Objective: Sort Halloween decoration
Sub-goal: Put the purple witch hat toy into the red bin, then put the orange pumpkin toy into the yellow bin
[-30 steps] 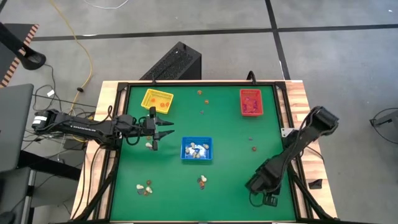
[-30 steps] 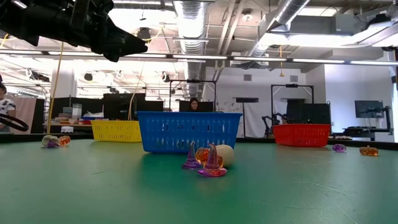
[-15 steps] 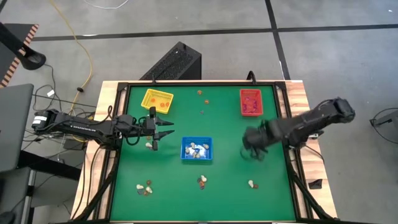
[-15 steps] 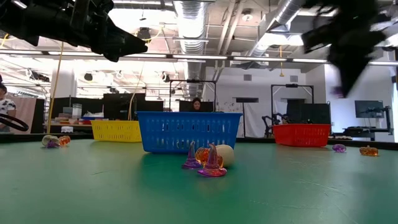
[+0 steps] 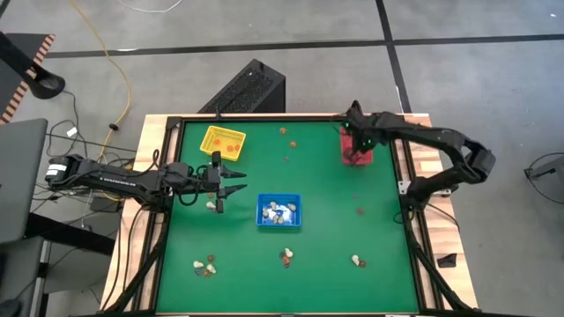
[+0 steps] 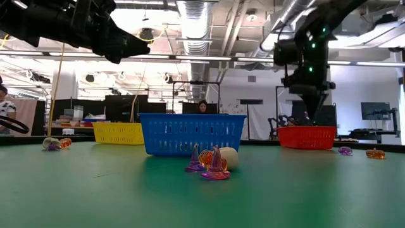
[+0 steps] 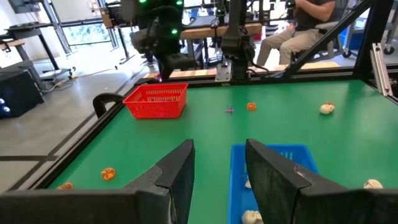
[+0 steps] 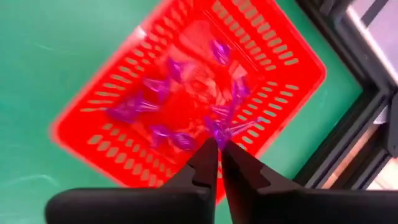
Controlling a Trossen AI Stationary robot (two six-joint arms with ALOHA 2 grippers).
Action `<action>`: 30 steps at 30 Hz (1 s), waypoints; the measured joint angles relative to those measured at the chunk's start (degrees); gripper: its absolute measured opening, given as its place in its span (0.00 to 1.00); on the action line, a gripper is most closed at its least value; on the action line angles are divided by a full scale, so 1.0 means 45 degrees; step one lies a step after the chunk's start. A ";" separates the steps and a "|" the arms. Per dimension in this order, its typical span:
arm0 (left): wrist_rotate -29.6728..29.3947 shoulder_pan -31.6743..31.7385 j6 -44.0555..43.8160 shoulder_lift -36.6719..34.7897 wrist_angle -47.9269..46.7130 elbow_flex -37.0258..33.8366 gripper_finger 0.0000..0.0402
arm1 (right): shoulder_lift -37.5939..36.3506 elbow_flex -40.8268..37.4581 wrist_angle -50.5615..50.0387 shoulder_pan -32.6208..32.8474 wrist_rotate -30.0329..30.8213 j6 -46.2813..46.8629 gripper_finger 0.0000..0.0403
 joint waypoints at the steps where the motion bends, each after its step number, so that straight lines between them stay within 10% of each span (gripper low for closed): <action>1: 0.0000 0.0000 0.0000 0.0003 -0.0040 0.0000 0.33 | 0.0162 0.0000 -0.0008 -0.0356 -0.0069 -0.0147 0.13; 16: -0.0086 0.0000 -0.1830 -0.0007 -0.1935 0.0065 0.33 | -0.0064 0.0491 0.0112 -0.0540 -0.1415 -0.0305 0.38; 30: -0.2593 0.0374 -0.8727 0.0604 -1.3782 0.3227 0.33 | -0.3299 -0.2064 0.7350 0.7180 -0.1717 0.0808 0.33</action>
